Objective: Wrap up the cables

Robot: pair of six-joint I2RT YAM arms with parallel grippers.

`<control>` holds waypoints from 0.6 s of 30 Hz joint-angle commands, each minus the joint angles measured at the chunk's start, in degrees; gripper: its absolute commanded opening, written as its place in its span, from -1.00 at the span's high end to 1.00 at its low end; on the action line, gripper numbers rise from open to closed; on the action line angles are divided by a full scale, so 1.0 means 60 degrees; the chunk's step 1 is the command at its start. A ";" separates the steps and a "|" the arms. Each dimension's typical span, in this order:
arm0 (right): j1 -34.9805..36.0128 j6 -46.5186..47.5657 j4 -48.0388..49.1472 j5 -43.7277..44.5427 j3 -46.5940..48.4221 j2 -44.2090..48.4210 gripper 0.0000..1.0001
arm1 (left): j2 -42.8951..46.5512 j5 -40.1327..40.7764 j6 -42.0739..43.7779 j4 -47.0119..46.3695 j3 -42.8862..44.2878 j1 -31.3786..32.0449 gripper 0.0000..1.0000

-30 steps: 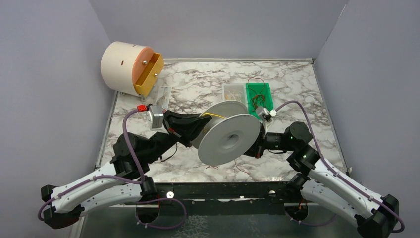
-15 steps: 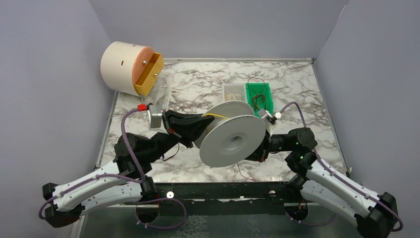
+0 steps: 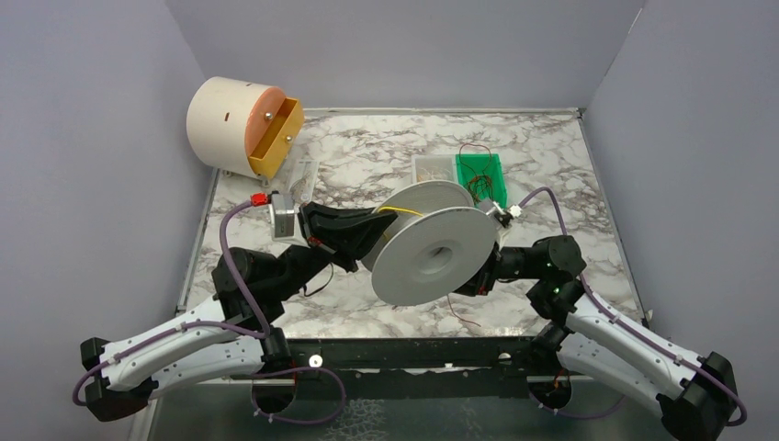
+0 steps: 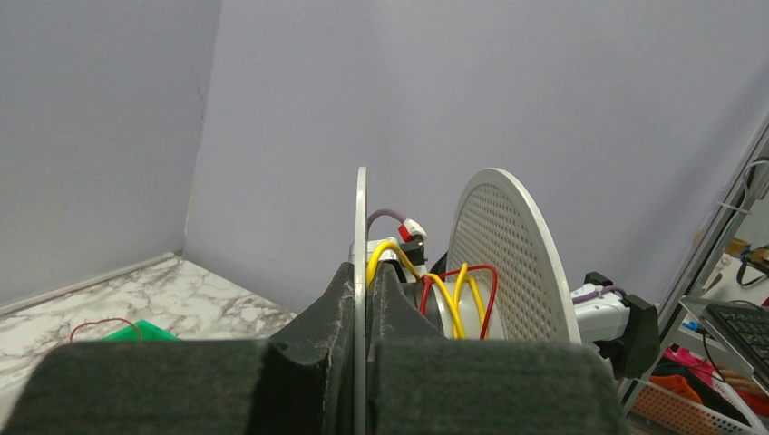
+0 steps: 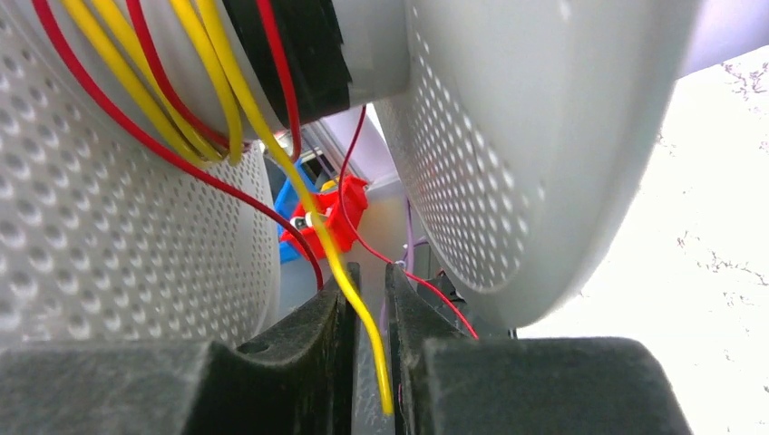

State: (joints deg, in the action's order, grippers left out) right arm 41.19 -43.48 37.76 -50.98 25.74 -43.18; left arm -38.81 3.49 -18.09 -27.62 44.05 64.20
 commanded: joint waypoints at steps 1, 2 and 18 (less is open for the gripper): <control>0.0045 0.0414 -0.0381 0.0345 -0.0064 0.0173 0.55 | 0.0318 0.0271 -0.0060 -0.1135 0.0149 -0.0051 1.00; 0.0049 0.0495 -0.0563 0.0395 -0.0046 0.0221 0.52 | 0.0360 0.0269 -0.0018 -0.1139 0.0166 -0.0057 1.00; 0.0040 0.1620 -0.3315 0.1720 0.0004 0.1504 0.22 | 0.1214 0.1277 0.0960 -0.0402 0.0137 -0.0051 1.00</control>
State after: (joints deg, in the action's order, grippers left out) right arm 41.19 -36.86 24.03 -45.23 25.74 -36.49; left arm -33.98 6.72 -14.46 -27.66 44.05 64.14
